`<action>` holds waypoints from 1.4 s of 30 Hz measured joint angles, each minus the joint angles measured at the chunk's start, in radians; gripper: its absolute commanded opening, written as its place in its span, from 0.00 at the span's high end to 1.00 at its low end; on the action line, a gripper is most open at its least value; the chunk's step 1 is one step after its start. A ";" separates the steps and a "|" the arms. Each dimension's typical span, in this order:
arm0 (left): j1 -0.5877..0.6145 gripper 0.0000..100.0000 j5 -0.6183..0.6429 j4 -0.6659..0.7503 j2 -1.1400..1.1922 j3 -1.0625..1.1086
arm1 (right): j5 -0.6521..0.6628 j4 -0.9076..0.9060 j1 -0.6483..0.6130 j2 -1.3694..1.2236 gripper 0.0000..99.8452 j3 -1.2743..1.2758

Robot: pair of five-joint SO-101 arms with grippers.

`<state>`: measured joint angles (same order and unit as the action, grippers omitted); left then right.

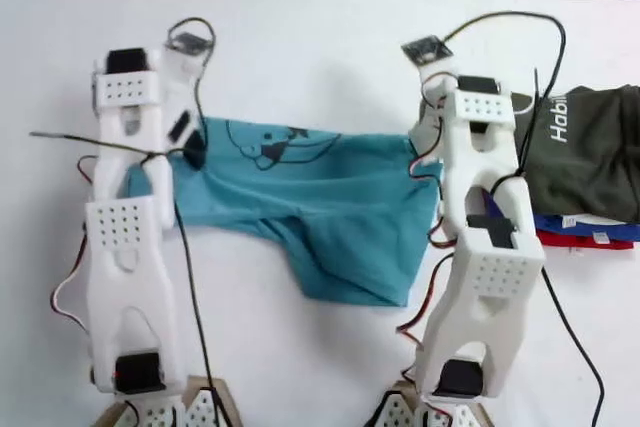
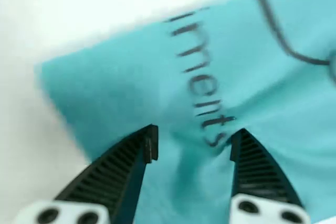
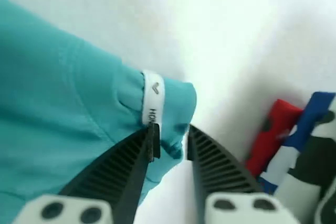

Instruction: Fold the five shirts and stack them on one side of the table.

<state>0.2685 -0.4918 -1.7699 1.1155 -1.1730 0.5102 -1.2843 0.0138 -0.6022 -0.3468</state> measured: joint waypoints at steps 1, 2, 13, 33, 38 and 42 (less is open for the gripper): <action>0.006 0.76 0.000 0.000 0.000 -0.002 | 0.000 -0.026 -0.009 0.000 0.84 -0.026; 0.008 0.76 0.000 0.000 0.000 -0.002 | 0.000 -0.058 -0.020 0.000 0.85 -0.048; 0.005 0.76 -0.017 0.000 -0.384 0.404 | 0.000 -0.227 -0.227 0.288 0.87 0.081; 0.055 0.76 -0.020 0.562 -0.695 1.274 | 0.063 0.034 -0.523 0.850 0.87 1.010; 0.057 0.76 -0.003 0.542 -0.698 1.258 | 0.063 0.043 -0.528 0.769 0.87 1.013; 0.063 0.76 0.000 0.453 -0.697 1.172 | 0.063 0.066 -0.529 0.761 0.87 1.013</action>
<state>0.3314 -0.4918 -1.3172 0.4189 -0.0008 0.5731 -1.2183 -0.5155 0.1588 0.6659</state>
